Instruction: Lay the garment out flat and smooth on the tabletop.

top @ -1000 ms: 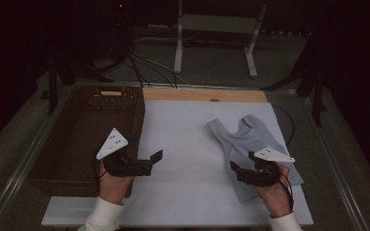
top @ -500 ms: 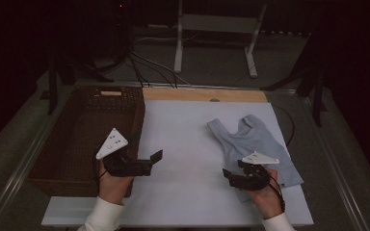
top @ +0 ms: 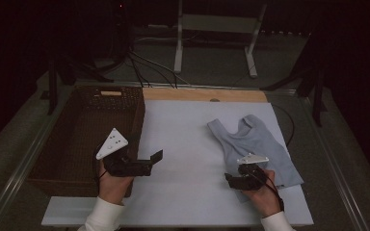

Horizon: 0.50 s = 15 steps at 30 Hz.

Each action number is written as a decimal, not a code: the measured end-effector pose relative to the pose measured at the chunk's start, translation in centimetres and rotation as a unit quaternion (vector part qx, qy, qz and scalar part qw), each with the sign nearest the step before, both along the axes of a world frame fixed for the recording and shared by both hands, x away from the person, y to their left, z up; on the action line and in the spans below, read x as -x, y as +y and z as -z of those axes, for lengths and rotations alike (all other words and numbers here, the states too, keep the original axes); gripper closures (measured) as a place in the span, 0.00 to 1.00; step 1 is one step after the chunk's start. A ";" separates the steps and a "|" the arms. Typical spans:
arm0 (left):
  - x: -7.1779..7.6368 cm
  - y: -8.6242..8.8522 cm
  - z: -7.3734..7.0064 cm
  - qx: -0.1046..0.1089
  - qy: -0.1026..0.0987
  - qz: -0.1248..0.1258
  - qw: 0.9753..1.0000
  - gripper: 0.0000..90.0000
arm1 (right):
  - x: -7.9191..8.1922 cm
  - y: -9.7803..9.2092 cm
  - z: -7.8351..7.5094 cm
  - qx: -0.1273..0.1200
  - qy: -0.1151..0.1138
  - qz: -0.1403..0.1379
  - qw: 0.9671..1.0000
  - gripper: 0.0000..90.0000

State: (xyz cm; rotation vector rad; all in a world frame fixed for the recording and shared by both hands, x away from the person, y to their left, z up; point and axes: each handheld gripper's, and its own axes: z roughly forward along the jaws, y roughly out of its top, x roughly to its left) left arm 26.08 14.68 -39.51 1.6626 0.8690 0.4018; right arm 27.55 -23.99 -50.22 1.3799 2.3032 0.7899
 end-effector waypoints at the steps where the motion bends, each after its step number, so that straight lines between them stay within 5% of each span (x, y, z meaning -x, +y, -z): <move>1: 0.0 0.0 0.0 0.000 0.000 0.000 1.000 0.00 | 0.0 0.0 0.1 0.007 0.000 0.001 1.000 0.42; 8: 0.0 -0.1 0.0 -0.001 0.000 0.001 1.000 0.00 | 0.0 0.0 0.3 0.047 -0.007 0.001 0.999 0.66; 12: 0.0 -0.1 0.0 -0.003 0.000 0.002 1.000 0.00 | 0.2 0.0 0.0 0.035 -0.007 -0.011 0.999 0.90; 15: 0.0 -0.1 0.0 -0.003 0.000 0.002 1.000 0.00 | 0.3 0.0 -0.5 0.028 -0.011 -0.005 1.000 0.94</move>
